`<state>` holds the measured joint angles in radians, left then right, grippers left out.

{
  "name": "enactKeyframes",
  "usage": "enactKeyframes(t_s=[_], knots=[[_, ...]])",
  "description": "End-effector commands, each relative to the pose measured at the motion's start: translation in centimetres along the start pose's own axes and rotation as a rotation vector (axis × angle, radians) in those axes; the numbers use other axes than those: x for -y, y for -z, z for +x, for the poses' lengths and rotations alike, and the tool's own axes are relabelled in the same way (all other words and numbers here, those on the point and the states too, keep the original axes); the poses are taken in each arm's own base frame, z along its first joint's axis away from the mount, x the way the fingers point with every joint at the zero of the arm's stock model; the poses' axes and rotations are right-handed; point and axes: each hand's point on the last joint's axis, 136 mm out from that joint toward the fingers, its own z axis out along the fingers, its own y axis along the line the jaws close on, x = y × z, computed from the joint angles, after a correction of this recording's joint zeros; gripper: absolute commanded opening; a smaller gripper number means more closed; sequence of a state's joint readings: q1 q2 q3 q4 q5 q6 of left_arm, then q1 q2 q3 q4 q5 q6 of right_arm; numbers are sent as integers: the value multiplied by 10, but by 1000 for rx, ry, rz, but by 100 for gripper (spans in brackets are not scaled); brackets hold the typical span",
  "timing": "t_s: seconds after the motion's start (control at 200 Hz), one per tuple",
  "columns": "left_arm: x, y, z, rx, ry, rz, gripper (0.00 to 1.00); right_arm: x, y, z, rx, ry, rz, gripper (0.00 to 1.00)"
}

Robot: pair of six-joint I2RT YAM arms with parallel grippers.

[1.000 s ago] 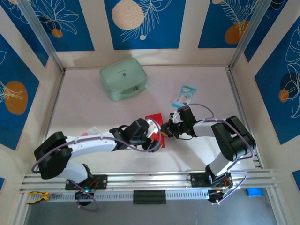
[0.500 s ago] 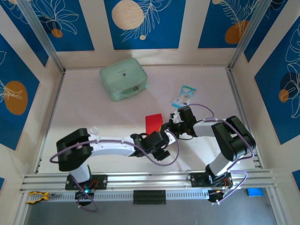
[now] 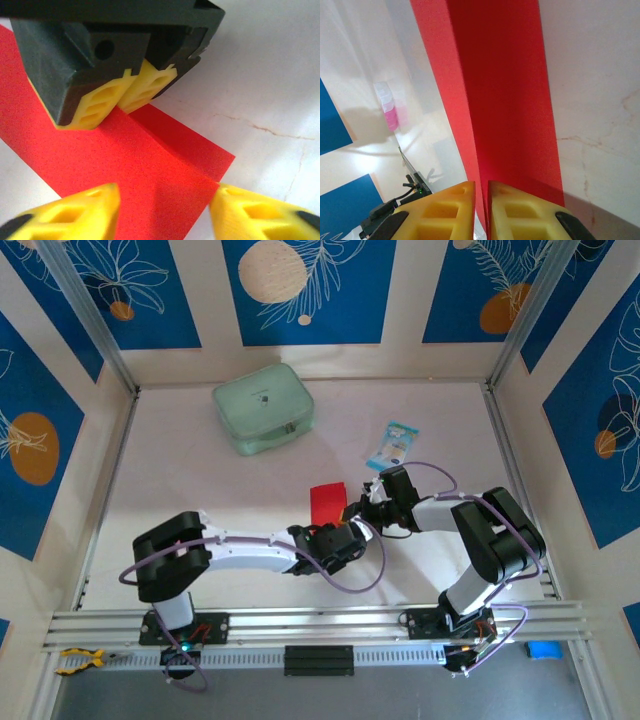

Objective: Fold a paper plane with a square sheet of paper (pick it up from the middle)
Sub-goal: Fold the triangle a second time at the center of the table.

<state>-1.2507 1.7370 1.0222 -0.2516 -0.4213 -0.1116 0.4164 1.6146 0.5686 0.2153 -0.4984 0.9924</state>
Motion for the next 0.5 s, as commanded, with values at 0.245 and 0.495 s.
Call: enactKeyframes(t_s=[0.245, 0.495], knots=[[-4, 4, -3, 3, 28, -15, 8, 1, 13, -2, 46, -11, 23, 18], [5, 14, -14, 39, 225, 205, 0, 15, 47, -2, 174, -14, 133, 24]])
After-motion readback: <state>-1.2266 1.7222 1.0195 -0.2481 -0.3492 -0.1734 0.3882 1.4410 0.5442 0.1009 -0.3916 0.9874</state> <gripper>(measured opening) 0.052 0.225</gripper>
